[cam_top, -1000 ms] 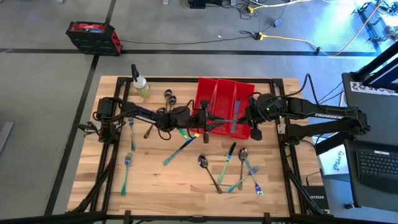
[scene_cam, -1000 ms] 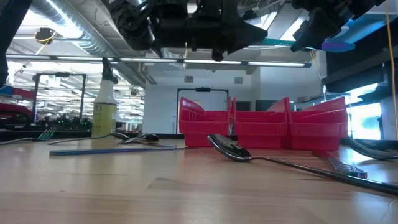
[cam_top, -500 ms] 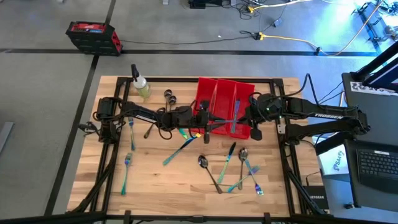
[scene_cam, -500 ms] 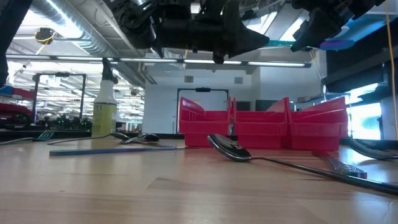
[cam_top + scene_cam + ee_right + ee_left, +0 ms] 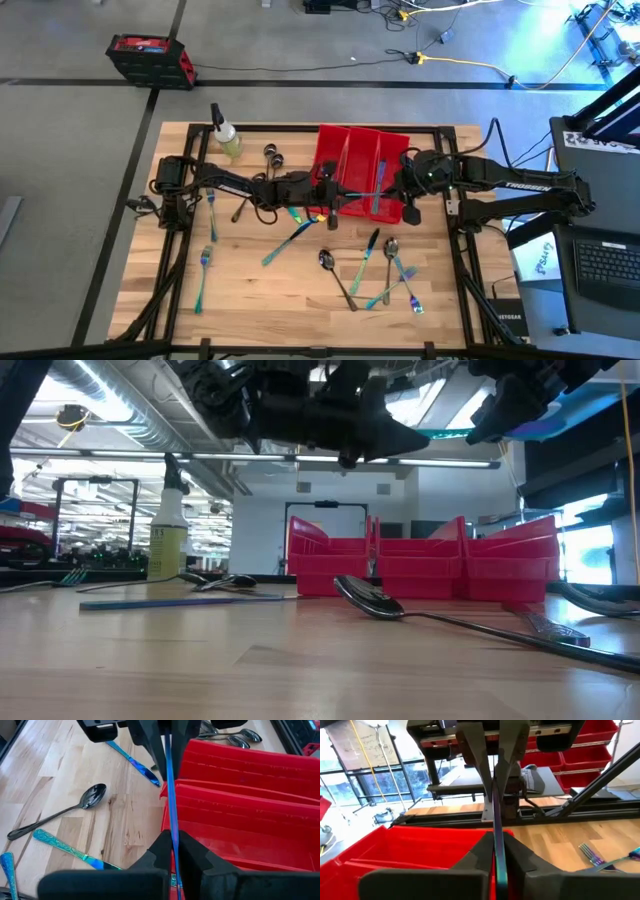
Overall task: Sort silverware
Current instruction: Put the blue knife into the right red silverware bin
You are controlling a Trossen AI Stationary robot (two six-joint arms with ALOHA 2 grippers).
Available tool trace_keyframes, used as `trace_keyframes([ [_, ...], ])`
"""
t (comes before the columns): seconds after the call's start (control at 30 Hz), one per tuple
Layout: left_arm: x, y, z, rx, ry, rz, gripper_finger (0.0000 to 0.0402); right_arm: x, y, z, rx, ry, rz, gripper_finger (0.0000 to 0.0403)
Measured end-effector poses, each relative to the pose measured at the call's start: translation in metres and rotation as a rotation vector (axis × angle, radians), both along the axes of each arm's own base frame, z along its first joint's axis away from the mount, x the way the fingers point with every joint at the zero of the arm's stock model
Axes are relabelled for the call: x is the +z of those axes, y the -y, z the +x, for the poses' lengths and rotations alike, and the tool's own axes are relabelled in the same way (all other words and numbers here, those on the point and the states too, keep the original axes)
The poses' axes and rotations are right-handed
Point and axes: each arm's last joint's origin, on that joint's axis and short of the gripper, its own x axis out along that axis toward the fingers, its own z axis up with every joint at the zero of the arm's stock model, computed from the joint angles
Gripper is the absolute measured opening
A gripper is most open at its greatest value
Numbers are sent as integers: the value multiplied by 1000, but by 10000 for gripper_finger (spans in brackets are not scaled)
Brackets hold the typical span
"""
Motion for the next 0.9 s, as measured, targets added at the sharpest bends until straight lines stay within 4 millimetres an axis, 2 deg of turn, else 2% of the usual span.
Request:
trace_keyframes([
  [0.8, 4, -1, 0, -21, 41, 6, 0, -1, -1, -1, -13, -17, 33, 22],
  [0.9, 4, -1, 0, -24, 41, 5, 0, -1, -1, -1, 0, -14, 55, 39],
])
